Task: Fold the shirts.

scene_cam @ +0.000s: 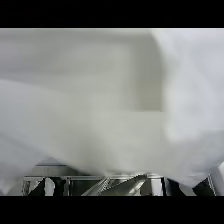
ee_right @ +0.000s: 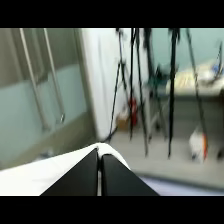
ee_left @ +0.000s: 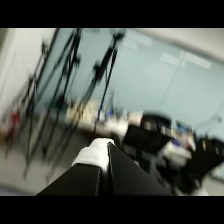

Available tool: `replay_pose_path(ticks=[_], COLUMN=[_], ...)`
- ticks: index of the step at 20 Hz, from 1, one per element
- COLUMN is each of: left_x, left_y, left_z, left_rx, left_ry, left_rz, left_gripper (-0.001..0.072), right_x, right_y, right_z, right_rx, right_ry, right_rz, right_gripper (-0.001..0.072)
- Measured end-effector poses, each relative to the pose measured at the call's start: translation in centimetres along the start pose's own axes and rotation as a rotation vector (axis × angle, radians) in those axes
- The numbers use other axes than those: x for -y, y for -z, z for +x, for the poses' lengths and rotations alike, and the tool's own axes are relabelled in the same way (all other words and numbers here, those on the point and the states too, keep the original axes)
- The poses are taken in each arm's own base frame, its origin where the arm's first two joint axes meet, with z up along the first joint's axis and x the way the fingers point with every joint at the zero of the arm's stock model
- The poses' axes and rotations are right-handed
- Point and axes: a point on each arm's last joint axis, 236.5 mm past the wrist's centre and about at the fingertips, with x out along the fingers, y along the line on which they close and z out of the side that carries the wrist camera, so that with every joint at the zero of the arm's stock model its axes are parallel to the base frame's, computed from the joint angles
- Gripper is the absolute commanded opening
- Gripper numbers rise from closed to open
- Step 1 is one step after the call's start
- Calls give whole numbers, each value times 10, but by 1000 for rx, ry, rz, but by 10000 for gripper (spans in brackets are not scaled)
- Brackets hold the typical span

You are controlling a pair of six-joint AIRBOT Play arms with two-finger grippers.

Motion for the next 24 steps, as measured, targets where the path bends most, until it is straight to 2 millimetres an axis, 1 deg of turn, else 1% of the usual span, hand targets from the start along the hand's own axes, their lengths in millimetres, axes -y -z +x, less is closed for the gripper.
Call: replay_pose_path(ticks=[2, 3, 4, 6, 7, 8, 9, 10, 11, 13, 14, 15, 16, 18, 19, 20, 21, 22, 24], left_x=[-41, -56, -68, -96, -108, -121, -134, -148, -162, -187, -198, -205, -210, -211, -208, -203, -197, -191, -181], left_y=[55, 94, 136, 230, 280, 327, 369, 409, 445, 504, 525, 539, 549, 560, 562, 562, 563, 562, 552], left_z=[37, 57, 74, 108, 121, 133, 141, 147, 153, 162, 168, 176, 185, 205, 215, 223, 229, 233, 236], left_rx=[-209, -330, -445, -647, -736, -806, -862, -912, -949, -1006, -1022, -1025, -1024, -1019, -1014, -1015, -1027, -1042, -1087], left_ry=[3, 21, 33, 2, -26, -61, -97, -135, -171, -228, -252, -263, -267, -254, -242, -227, -209, -192, -159], left_rz=[-115, -169, -212, -259, -268, -272, -269, -264, -266, -264, -264, -258, -253, -241, -234, -229, -225, -222, -217], left_gripper=[25, 25, 25, 25, 25, 25, 25, 25, 25, 25, 25, 25, 25, 25, 25, 57, 462, 682, 685], right_x=[25, 34, 43, 69, 83, 96, 111, 128, 142, 167, 178, 190, 200, 216, 220, 224, 225, 226, 230], right_y=[52, 78, 107, 177, 212, 246, 280, 319, 352, 411, 439, 460, 470, 484, 487, 487, 487, 488, 480], right_z=[38, 56, 75, 114, 131, 147, 161, 173, 182, 198, 202, 207, 213, 220, 222, 224, 224, 222, 213], right_rx=[-132, -188, -249, -377, -429, -478, -528, -584, -625, -680, -706, -712, -701, -683, -678, -671, -674, -685, -708], right_ry=[-29, -44, -55, -43, -28, -13, 8, 37, 63, 114, 140, 168, 191, 226, 232, 235, 232, 227, 213], right_rz=[107, 157, 204, 294, 341, 384, 424, 459, 492, 553, 577, 595, 607, 614, 611, 606, 604, 604, 605], right_gripper=[14, 14, 14, 14, 14, 14, 15, 14, 14, 14, 15, 14, 15, 17, 80, 295, 384, 384, 384])
